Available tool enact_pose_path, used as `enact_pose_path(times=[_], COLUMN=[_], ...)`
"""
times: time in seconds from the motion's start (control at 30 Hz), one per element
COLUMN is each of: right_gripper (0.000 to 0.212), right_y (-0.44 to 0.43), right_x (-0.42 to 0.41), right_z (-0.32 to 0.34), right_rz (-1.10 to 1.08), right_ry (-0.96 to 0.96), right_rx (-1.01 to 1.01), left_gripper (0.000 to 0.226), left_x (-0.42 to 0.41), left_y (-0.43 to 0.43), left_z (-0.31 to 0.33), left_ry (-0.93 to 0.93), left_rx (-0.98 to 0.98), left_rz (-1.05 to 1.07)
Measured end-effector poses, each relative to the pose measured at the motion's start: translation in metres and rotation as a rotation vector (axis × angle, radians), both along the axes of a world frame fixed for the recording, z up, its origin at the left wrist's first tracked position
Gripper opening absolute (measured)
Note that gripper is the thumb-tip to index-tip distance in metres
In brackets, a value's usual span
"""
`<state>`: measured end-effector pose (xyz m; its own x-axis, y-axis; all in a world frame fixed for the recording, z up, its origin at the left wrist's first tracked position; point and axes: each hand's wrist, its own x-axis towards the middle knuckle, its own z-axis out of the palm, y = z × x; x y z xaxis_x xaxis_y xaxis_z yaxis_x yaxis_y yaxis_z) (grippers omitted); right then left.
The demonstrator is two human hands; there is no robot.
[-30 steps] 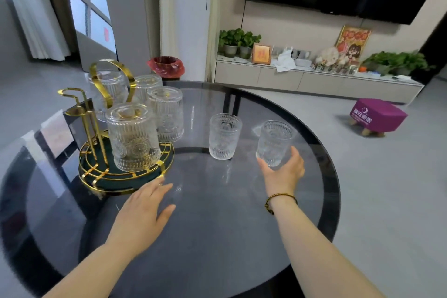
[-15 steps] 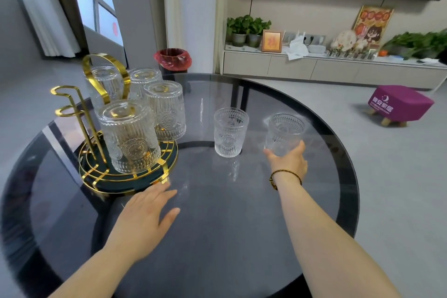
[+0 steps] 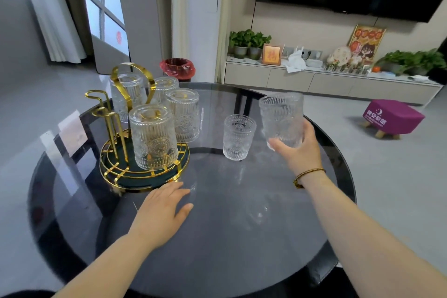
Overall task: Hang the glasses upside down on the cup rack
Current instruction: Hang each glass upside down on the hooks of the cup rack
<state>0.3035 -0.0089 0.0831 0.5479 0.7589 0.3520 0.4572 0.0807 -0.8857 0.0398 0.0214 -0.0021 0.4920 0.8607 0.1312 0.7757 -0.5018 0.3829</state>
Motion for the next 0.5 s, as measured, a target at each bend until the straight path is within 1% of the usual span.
enact_pose_path(times=[0.1,0.2,0.27,0.33,0.4,0.5], right_gripper=[0.068,0.079,0.087,0.088,0.085,0.075], right_y=[-0.011,-0.012,-0.006,0.004,0.015,0.032], right_x=[-0.016,-0.039,-0.06,-0.081,-0.103,-0.133], right_z=[0.048,0.084,0.103,0.118,0.128,0.136], right_rz=[0.165,0.263,0.31,0.375,0.413,0.456], right_ry=[-0.184,-0.309,-0.355,-0.406,-0.49,-0.578], right_rx=[-0.001,-0.046,-0.056,-0.073,-0.098,-0.113], left_gripper=[0.038,0.031,0.028,0.03,0.038,0.053], left_x=[-0.004,-0.019,-0.04,-0.063,-0.086,-0.113], left_y=[-0.007,-0.014,-0.012,-0.005,0.003,0.016], left_z=[0.003,0.006,0.012,0.013,0.013,0.008], left_ry=[-0.087,-0.178,-0.247,-0.302,-0.285,-0.174], left_rx=[0.0,0.042,0.095,0.137,0.121,0.048], left_rz=[-0.005,-0.013,0.04,0.136,0.231,0.282])
